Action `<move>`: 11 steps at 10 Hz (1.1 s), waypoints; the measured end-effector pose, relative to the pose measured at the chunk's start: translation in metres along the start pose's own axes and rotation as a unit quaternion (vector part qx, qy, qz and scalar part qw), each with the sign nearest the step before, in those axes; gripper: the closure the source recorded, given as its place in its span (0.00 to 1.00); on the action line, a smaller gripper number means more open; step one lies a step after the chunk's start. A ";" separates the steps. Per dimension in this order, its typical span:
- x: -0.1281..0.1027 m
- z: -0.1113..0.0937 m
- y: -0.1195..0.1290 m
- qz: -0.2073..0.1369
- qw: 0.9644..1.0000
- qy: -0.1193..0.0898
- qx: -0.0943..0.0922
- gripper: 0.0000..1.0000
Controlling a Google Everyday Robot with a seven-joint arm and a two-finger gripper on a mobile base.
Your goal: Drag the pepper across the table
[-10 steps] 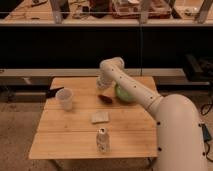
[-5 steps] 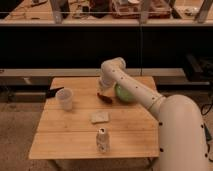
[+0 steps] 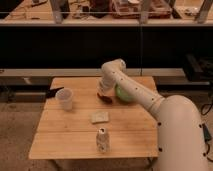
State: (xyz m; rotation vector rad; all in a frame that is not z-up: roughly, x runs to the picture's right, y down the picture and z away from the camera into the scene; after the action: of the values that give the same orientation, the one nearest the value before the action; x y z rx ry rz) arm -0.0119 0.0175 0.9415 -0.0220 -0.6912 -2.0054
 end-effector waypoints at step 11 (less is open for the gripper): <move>-0.015 0.033 0.006 0.032 0.999 -0.002 -0.012 0.44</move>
State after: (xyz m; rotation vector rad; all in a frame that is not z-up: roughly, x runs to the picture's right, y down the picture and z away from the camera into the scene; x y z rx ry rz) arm -0.0078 0.0425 0.9677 -0.0610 -0.6613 -1.9528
